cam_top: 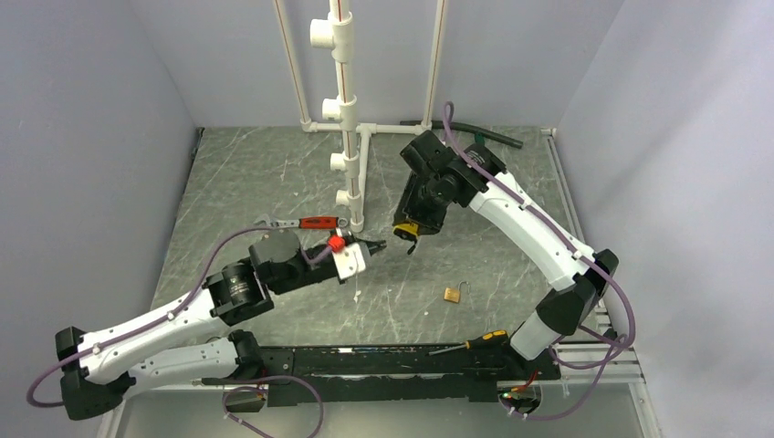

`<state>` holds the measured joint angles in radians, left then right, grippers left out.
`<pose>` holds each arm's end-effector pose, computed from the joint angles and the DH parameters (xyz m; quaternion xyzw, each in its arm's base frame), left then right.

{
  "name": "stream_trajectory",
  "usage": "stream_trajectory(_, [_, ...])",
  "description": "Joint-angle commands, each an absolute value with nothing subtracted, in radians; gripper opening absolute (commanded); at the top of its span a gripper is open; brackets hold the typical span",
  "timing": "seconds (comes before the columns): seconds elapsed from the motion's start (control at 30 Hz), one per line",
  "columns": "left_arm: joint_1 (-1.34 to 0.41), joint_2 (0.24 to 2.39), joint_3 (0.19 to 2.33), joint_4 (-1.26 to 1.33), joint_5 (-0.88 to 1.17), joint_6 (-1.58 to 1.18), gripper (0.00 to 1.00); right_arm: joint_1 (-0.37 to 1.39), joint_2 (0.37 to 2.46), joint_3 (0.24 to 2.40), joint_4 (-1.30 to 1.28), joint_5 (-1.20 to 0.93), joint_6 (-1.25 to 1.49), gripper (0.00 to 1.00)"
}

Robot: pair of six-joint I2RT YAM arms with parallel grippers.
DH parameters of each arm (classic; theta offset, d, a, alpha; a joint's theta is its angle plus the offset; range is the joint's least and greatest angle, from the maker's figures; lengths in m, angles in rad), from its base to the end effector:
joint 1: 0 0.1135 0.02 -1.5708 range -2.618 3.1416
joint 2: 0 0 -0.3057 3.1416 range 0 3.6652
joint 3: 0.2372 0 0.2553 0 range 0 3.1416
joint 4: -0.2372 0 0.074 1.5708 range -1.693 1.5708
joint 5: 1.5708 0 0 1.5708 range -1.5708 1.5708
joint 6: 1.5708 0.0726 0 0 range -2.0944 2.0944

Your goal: Unlock with the key

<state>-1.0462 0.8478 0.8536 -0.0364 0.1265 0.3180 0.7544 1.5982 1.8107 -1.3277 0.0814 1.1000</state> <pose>0.0980 -0.1876 0.3997 0.4858 0.5284 -0.2898 0.6331 0.2392 0.2167 0.3986 0.1764 0.9573 0.1567 0.1671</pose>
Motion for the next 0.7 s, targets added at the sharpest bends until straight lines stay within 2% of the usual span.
stream_trajectory(0.0, [-1.151,0.83,0.895,-0.124,0.023,0.579,0.0,0.742,1.554,1.749,-1.305,-0.14,1.136,0.0])
stream_trajectory(0.17, [-1.244,0.829,0.881,-0.155,-0.013,0.673,0.0,0.72,1.524,1.562,-1.2,-0.338,1.166,0.0])
stream_trajectory(0.4, [-1.37,0.909,0.85,-0.102,-0.211,0.793,0.0,0.719,1.495,1.51,-1.174,-0.361,1.208,0.0])
stream_trajectory(0.67, [-1.399,0.942,0.852,-0.106,-0.26,0.832,0.0,0.719,1.502,1.499,-1.168,-0.37,1.223,0.0])
